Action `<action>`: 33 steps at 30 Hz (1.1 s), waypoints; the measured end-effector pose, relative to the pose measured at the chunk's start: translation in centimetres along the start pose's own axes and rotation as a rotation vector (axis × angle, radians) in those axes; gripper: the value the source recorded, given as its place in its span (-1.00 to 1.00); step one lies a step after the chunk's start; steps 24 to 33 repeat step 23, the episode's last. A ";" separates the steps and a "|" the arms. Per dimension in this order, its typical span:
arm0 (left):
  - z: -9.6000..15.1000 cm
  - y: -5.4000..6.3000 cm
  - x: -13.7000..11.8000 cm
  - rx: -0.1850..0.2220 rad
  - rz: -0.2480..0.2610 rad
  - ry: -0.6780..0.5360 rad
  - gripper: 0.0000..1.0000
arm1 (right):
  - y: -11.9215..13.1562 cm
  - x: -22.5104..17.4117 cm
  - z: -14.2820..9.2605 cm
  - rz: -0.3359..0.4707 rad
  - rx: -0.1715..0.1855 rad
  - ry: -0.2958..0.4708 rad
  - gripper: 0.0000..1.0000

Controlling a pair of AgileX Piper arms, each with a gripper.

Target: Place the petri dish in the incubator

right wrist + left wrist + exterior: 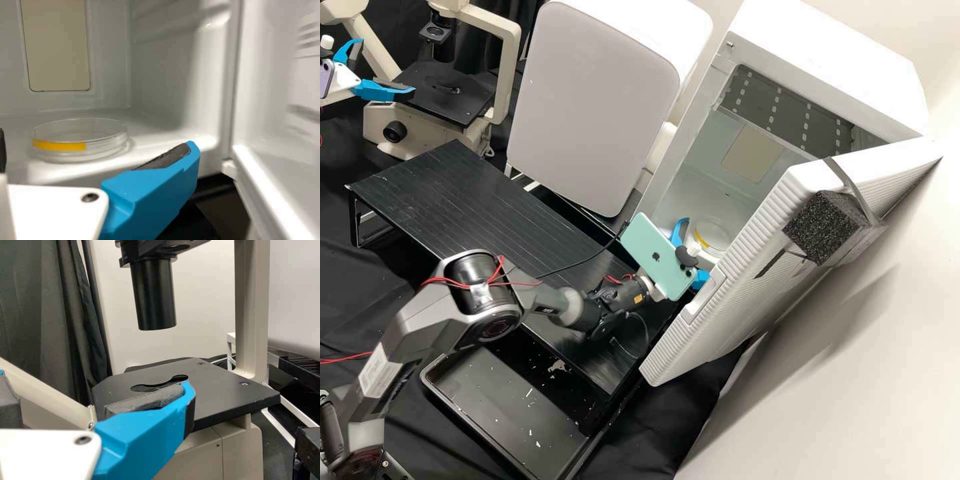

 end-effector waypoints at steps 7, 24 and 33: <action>0.0 0.0 0.0 0.000 0.000 0.000 1.00 | 2.4 -6.3 -1.9 0.099 0.037 0.137 1.00; 0.0 0.0 0.0 0.000 0.000 0.000 1.00 | -1.0 -18.5 -6.5 -0.041 0.116 0.181 1.00; 0.0 0.0 0.0 0.000 0.000 0.000 1.00 | -1.0 -18.5 -6.5 -0.041 0.116 0.181 1.00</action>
